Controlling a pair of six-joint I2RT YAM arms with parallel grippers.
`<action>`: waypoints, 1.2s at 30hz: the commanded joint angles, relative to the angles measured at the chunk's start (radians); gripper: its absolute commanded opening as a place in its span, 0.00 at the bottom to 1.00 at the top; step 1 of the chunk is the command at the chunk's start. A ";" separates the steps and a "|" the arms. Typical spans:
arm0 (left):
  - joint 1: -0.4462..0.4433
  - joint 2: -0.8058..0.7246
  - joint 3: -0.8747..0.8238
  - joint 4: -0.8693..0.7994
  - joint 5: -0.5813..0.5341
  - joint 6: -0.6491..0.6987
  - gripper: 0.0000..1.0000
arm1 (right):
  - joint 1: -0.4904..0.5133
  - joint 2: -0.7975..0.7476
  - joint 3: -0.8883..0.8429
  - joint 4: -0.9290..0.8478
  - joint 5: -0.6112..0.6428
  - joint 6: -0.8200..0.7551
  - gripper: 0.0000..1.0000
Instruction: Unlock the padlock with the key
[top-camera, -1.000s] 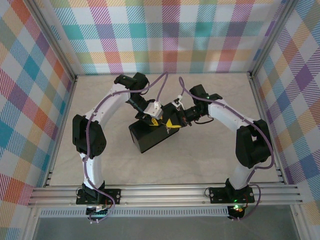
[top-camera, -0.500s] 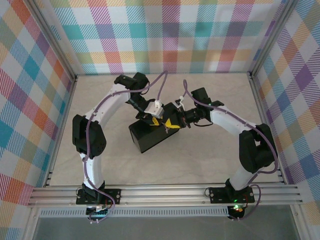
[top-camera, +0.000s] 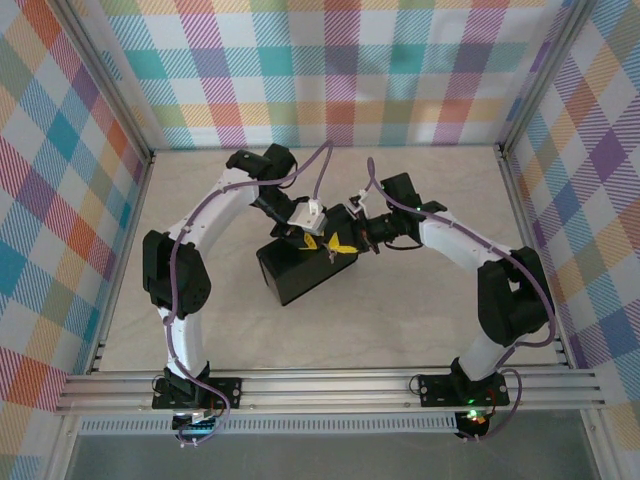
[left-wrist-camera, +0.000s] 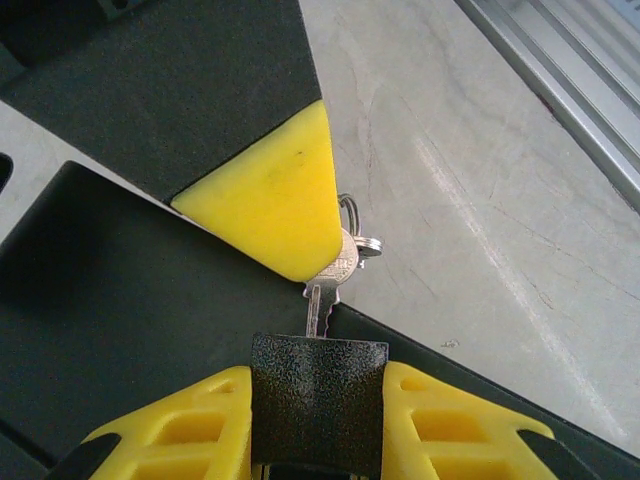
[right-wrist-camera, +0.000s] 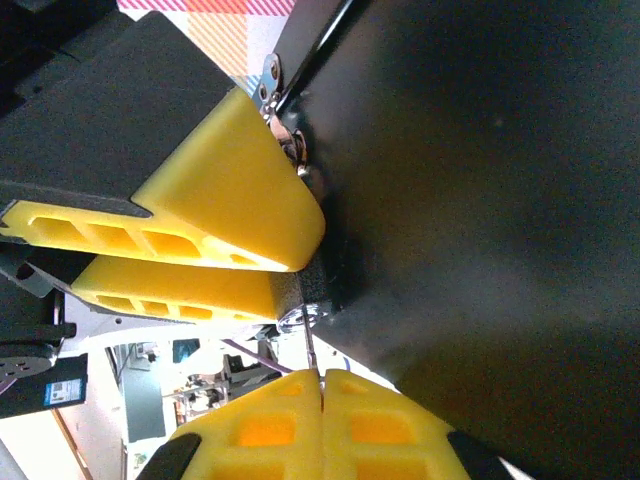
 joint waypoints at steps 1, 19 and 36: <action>-0.026 0.004 -0.033 0.001 0.056 -0.017 0.26 | 0.040 0.029 0.058 0.171 0.025 0.071 0.00; -0.018 -0.007 -0.085 0.166 0.075 -0.168 0.27 | 0.118 0.028 0.072 0.474 0.051 0.368 0.00; -0.006 0.046 -0.048 0.186 0.138 -0.254 0.27 | 0.185 0.045 -0.043 0.816 0.106 0.568 0.04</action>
